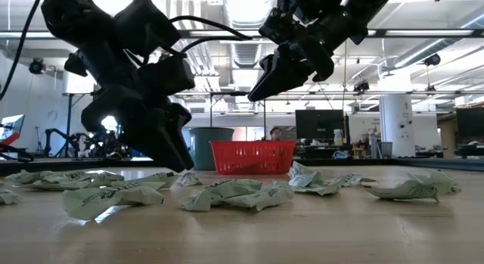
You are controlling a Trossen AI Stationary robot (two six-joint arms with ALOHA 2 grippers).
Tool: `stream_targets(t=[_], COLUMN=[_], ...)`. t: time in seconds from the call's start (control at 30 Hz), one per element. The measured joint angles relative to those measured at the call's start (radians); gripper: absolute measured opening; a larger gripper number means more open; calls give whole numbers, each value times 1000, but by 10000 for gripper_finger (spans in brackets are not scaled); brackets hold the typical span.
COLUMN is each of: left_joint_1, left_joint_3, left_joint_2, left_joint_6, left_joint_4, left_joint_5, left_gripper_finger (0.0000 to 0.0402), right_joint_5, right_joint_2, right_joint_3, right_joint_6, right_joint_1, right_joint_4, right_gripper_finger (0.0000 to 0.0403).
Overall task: Pick and place items into bin
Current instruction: Put the light green stevia packet into the red bin
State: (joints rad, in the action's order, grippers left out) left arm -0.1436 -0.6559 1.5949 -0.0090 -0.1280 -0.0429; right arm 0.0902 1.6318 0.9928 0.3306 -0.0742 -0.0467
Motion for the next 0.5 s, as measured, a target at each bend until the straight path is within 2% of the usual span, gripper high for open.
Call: stream_targets(t=[0.5], left_joint_1=[0], left_joint_3=[-9], left_joint_2=[81], left_joint_6=[0], left_joint_4=[-67], left_joint_5=[11], left_gripper_finger=[134], right_joint_5=[16], right_joint_2=[0], right_joint_3=[0], right_joint_6=[-16], right_joint_1=[0], right_joint_4=[0], right_gripper_finger=[68])
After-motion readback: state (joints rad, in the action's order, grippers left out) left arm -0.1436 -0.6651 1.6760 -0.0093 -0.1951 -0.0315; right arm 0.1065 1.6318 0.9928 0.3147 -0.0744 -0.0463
